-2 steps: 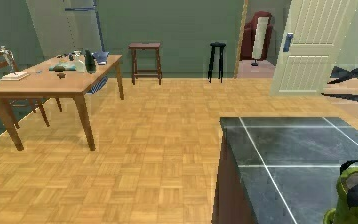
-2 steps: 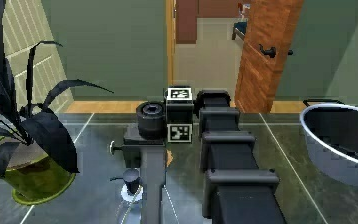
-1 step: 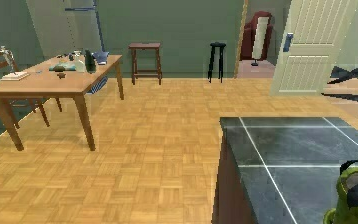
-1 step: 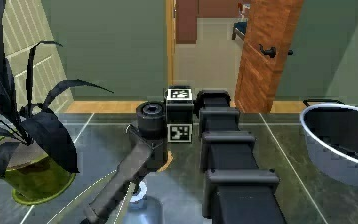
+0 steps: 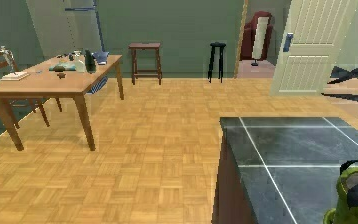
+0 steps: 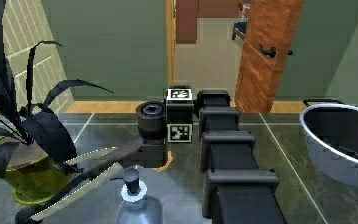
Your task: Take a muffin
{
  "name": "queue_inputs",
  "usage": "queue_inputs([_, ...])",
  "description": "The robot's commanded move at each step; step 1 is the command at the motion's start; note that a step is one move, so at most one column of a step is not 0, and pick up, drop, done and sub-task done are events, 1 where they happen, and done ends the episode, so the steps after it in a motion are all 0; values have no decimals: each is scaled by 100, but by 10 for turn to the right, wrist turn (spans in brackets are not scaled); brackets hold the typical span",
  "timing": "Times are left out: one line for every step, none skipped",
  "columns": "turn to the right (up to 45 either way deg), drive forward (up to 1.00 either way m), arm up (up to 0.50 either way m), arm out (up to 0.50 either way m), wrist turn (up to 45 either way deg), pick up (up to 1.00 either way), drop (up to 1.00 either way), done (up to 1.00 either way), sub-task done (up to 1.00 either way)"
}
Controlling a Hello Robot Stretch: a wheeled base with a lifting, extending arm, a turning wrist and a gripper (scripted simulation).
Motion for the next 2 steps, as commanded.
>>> queue_inputs([0, 0, 0, 0, 450, 0, 0, 0, 0])
queue_inputs([0, 0, 0, 0, 330, 0, 0, 0, 0])
